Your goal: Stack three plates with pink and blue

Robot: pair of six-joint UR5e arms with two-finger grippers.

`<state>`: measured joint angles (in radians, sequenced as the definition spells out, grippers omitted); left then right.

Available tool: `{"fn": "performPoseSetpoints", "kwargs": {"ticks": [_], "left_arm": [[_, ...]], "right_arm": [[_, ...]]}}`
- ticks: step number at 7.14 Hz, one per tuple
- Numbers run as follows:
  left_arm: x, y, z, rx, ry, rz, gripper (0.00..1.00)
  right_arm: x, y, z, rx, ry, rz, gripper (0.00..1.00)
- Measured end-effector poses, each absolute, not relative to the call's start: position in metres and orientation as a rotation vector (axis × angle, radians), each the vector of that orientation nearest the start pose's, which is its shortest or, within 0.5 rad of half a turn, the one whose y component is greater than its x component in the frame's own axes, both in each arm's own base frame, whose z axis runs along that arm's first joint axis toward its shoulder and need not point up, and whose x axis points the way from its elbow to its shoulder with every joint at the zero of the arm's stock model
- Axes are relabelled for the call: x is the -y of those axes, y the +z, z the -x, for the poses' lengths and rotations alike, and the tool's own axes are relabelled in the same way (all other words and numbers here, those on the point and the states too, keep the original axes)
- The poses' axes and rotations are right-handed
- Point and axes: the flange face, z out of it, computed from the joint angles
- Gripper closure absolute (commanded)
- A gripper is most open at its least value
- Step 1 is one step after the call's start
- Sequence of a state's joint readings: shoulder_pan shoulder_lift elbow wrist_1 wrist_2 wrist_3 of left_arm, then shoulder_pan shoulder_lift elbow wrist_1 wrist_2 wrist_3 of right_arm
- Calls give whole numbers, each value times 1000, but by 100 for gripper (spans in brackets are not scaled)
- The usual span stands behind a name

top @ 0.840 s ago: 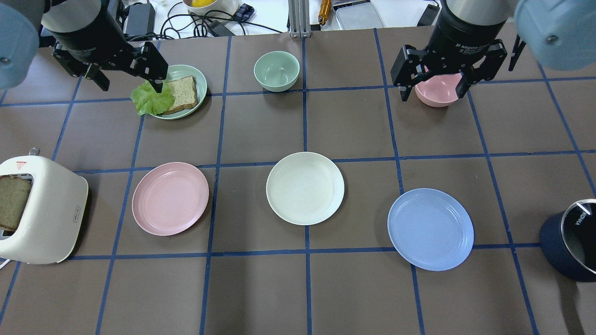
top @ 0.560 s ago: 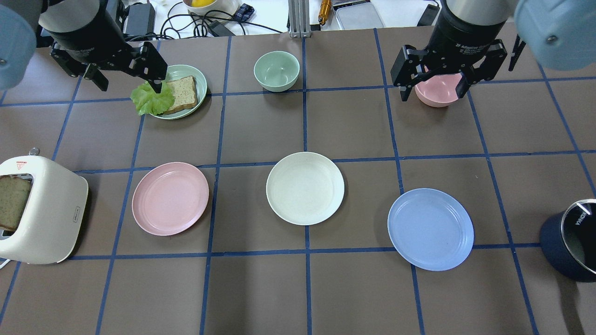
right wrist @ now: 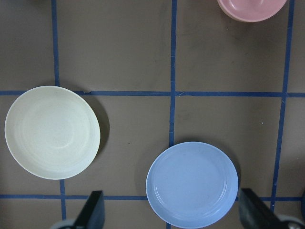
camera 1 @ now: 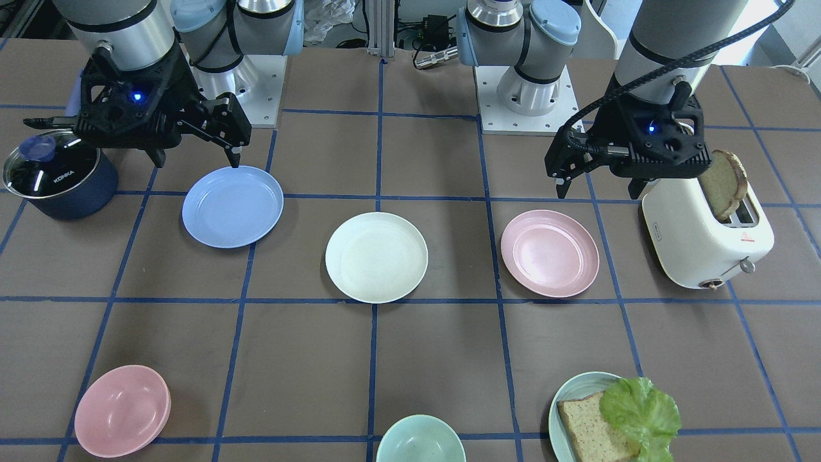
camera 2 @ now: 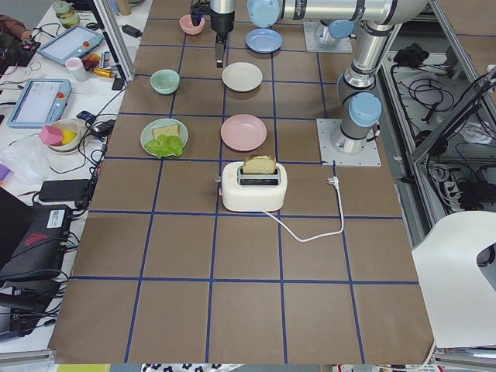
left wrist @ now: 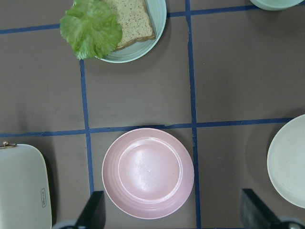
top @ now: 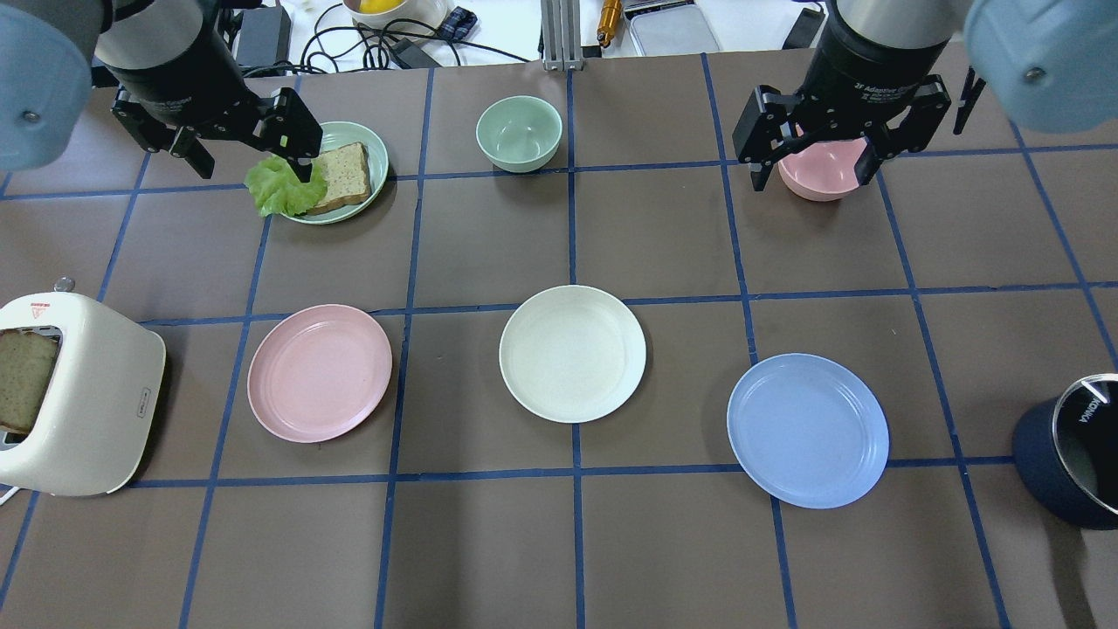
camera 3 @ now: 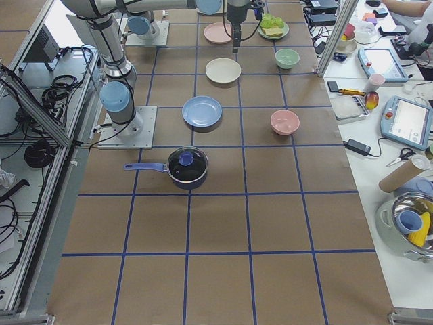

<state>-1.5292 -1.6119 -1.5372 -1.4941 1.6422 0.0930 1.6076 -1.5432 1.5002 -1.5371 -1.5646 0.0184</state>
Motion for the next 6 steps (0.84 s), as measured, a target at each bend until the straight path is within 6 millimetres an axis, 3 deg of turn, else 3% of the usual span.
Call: {"fn": "performPoseSetpoints", "kwargs": {"ticks": [1,4,6], "left_arm": [[513,470,105,-3068,-76,-75,0],[493,365,107,-3070,-151,-55,0],[479,315,112,-3094,-79,112,0]], "right_arm": [[499,506,-152,-3135,-14,29,0],[499,506,-152,-3135,-14,29,0],[499,506,-152,-3135,-14,29,0]]}}
